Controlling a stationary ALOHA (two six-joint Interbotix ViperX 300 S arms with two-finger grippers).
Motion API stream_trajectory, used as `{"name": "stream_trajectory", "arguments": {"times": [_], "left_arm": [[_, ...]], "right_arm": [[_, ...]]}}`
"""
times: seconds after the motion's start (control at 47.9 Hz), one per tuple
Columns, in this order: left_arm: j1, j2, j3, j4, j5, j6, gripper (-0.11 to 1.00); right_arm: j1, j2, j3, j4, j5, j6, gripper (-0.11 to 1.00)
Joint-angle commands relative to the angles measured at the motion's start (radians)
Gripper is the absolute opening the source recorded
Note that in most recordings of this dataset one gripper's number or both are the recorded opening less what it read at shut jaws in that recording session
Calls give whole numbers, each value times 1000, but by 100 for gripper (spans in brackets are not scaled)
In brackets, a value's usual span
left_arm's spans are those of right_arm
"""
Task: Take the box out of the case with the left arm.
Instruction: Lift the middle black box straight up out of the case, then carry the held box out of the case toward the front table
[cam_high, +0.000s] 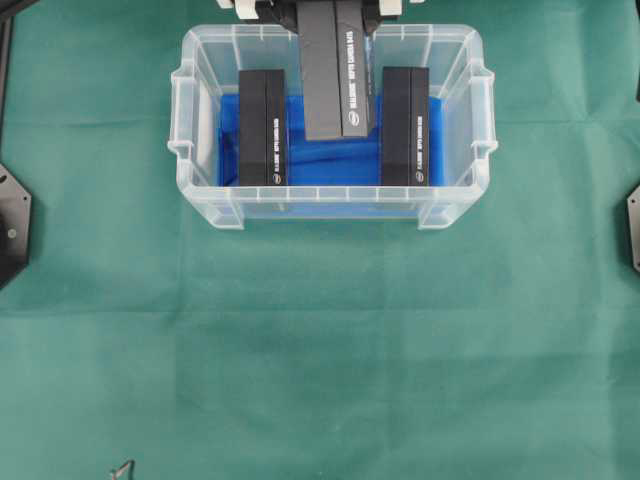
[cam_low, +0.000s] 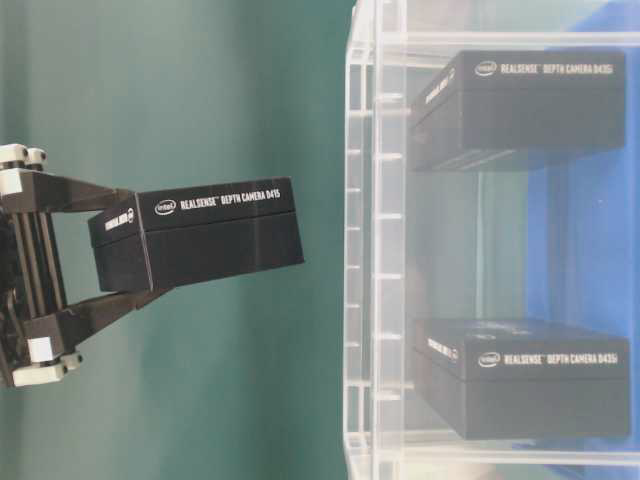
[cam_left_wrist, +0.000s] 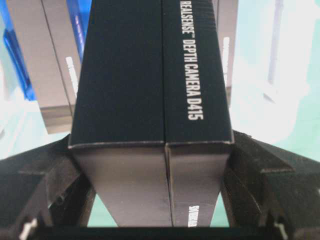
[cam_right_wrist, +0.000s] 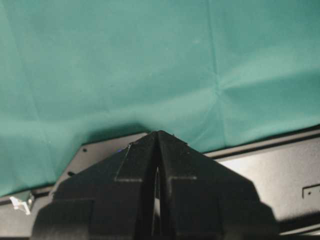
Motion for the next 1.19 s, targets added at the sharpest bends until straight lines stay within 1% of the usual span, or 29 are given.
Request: {"name": "stream_trajectory", "arguments": {"times": [0.0, 0.188, 0.522, 0.71, 0.815, 0.982, 1.17], "left_arm": [[-17, -23, -26, 5, -3, -6, 63], [-64, -26, -26, 8, -3, -49, 62], [-195, -26, -26, 11, 6, -167, 63], [-272, -25, -26, 17, 17, -250, 63], [-319, -23, -25, 17, 17, -307, 62], [-377, -21, -21, 17, 17, -382, 63], [-408, -21, -21, 17, 17, -410, 62]], "right_arm": [[-2, 0, -18, -3, -2, 2, 0], [-2, 0, -18, -3, -3, 2, 0], [-2, 0, -18, -3, -3, 2, 0], [-2, -2, -18, -3, -2, 2, 0], [-2, 0, -18, -2, -3, 2, 0], [-2, 0, -18, -2, -3, 2, 0], [-2, 0, -18, -2, -3, 0, 0]]}}
